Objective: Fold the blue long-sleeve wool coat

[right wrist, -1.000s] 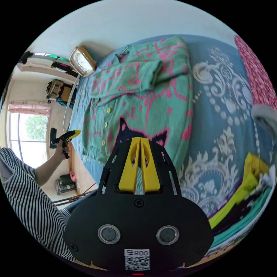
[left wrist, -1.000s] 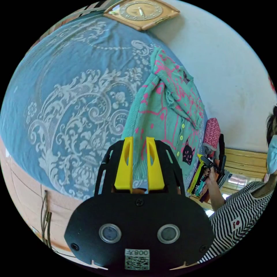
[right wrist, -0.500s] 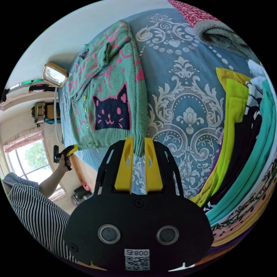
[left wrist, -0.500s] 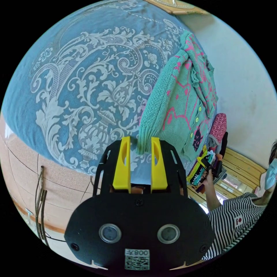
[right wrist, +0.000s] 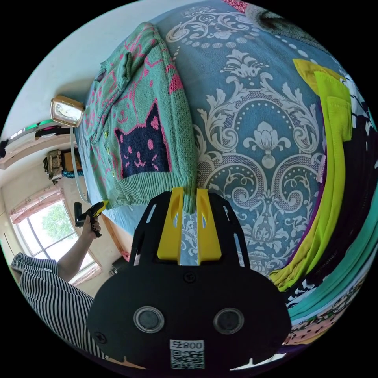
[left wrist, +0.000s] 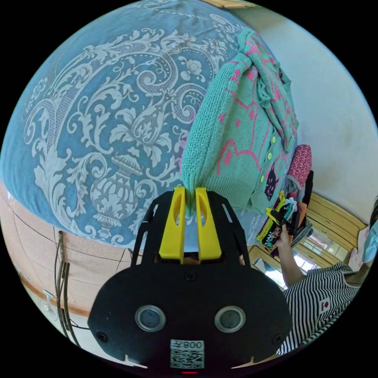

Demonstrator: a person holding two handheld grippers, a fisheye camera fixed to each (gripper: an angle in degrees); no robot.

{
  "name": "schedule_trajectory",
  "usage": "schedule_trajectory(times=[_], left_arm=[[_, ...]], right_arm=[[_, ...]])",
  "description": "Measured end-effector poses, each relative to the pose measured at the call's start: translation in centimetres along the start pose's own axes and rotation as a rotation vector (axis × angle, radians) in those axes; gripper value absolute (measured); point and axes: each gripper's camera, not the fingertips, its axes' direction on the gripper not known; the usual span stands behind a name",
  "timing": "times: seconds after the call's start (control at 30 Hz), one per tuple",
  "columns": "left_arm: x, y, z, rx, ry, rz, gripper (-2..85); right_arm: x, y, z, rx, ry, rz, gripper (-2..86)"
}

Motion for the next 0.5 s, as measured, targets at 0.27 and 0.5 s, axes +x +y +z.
schedule_trajectory(times=[0.27,0.5], left_arm=[[-0.8,3.0,-1.2,0.008,0.094,-0.008,3.1],[-0.1,5.6,-3.4,0.018,0.110,0.019,2.7]], right_arm=[[-0.1,-0.4,-1.4,-0.058,-0.033,-0.042,2.9],[-0.7,-0.3,-4.4,-0.076,-0.053,-0.091,2.1]])
